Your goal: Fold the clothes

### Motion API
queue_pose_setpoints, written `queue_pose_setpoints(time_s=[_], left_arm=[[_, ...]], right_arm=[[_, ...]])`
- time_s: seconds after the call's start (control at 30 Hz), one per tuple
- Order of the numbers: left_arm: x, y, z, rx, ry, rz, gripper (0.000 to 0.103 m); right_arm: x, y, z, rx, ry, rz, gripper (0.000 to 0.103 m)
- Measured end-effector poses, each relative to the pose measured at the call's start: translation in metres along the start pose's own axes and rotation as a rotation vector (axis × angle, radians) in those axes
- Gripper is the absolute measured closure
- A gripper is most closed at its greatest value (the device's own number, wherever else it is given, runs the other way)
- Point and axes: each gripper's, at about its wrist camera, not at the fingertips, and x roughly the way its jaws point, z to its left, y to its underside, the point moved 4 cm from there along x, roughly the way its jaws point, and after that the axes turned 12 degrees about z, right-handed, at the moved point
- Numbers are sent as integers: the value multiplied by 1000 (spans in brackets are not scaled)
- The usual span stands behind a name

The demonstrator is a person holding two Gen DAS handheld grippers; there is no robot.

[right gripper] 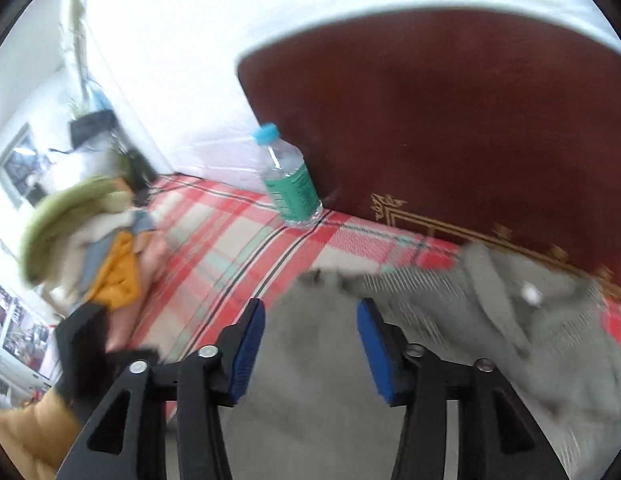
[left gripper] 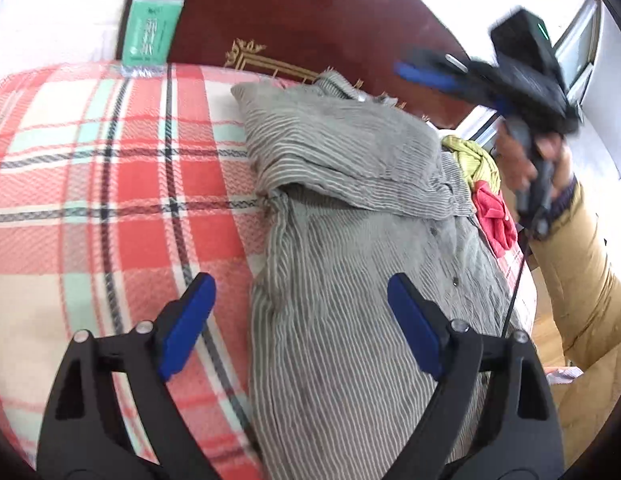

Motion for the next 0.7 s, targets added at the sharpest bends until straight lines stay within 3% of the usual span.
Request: queue_pose_setpoints(time_s=[0.07,0.2,0.33,0.5,0.7], left_arm=[[-9,8,-12,44,-22,-8,15],[-12,23,-51,151,-46,14,15],[22,35,-128,255,37,96,15],[63,51,-223,385,141,197,15],[111,71,-330,511,226,313,15]], right_arm=[[-38,37,-10,31,16,-31,36],[-97,111,-35,164,32,-70,36],[-156,182,-56,299,20,-132,35],[-226,254,-61,381,51,-230,24],[-268,297,-63,382,123,-237,19]])
